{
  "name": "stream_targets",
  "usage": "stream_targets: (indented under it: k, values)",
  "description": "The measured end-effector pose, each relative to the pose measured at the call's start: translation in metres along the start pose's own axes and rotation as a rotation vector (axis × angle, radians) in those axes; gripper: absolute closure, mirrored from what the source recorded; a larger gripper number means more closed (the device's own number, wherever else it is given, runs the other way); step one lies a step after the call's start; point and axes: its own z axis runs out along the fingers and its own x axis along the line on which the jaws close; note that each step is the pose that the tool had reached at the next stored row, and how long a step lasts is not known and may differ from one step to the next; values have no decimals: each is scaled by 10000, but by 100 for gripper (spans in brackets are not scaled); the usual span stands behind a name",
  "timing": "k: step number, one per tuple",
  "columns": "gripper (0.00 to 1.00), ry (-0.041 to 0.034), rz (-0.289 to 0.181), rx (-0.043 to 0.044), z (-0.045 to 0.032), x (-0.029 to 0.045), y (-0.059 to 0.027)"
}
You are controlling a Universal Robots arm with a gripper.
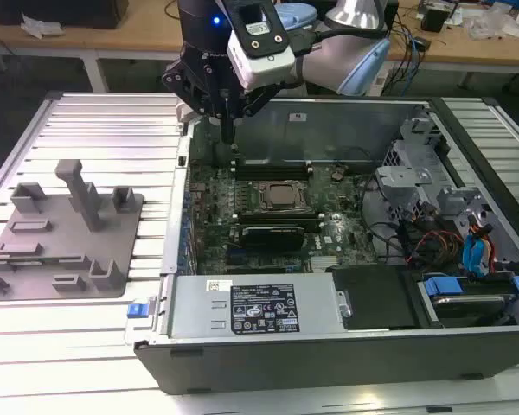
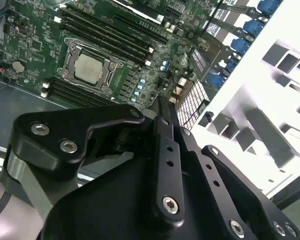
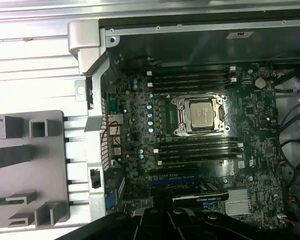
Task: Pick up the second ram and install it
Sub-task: 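Reach for the second ram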
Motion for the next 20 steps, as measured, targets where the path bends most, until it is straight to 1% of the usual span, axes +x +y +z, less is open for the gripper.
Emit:
stream_targets:
  k: [13,15,20]
  values:
    - [92,0,-1,0,0,1,0]
    - [92,0,0,0,-1,47,-4]
    - [92,0,0,0,-2,106,-8]
